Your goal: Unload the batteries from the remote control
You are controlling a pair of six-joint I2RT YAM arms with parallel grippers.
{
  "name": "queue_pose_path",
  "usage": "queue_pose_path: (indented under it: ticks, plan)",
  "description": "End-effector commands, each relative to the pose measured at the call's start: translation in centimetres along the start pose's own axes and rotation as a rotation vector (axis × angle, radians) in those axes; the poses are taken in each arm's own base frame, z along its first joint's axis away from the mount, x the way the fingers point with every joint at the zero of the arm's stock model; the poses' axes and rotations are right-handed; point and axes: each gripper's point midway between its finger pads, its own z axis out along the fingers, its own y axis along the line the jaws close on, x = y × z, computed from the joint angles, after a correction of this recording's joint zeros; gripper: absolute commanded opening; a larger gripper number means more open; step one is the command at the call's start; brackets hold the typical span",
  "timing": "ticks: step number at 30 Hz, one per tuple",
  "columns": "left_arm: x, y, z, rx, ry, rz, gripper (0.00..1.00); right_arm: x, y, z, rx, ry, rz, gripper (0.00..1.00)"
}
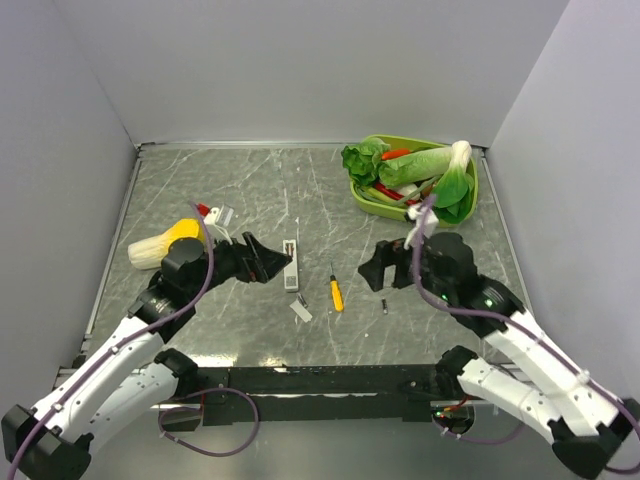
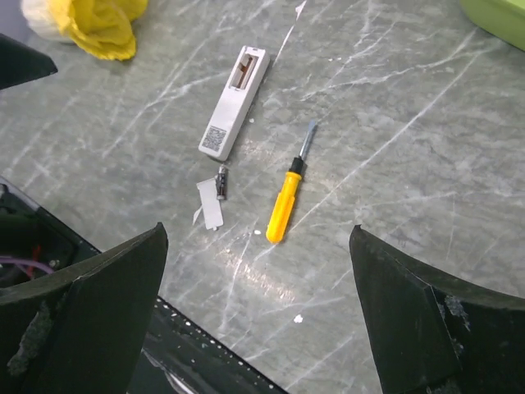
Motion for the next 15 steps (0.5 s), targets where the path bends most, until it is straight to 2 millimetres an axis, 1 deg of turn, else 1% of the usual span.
queue_pose_path:
  ticks: [1,2,5,9,15]
  plan:
    - [-1.2,-2.8,-0.5,0.138,-0.042,0.064,0.99,0.2,-0.9,-1.2,0.032,-0.078,0.064,1.0]
    - [-1.3,-3.3,-0.6,0.159,-0.048,0.067,0.99,0.1,-0.8,-1.5,0.029,-0.091,0.078,1.0]
    - [-1.0,-3.6,-0.8,0.189,-0.037,0.07,0.99,-0.2,-1.0,-2.1,0.035,-0.12,0.083,1.0]
    - [-1.0,-3.0,-0.8,0.152,-0.039,0.071,1.0,-0.6,-1.6,-2.4,0.063,-0.151,0.088,1.0]
    - [-1.3,-2.9,-1.1,0.141,-0.061,0.076,0.99,-0.8,-1.2,-2.4,0.041,-0.162,0.085,1.0]
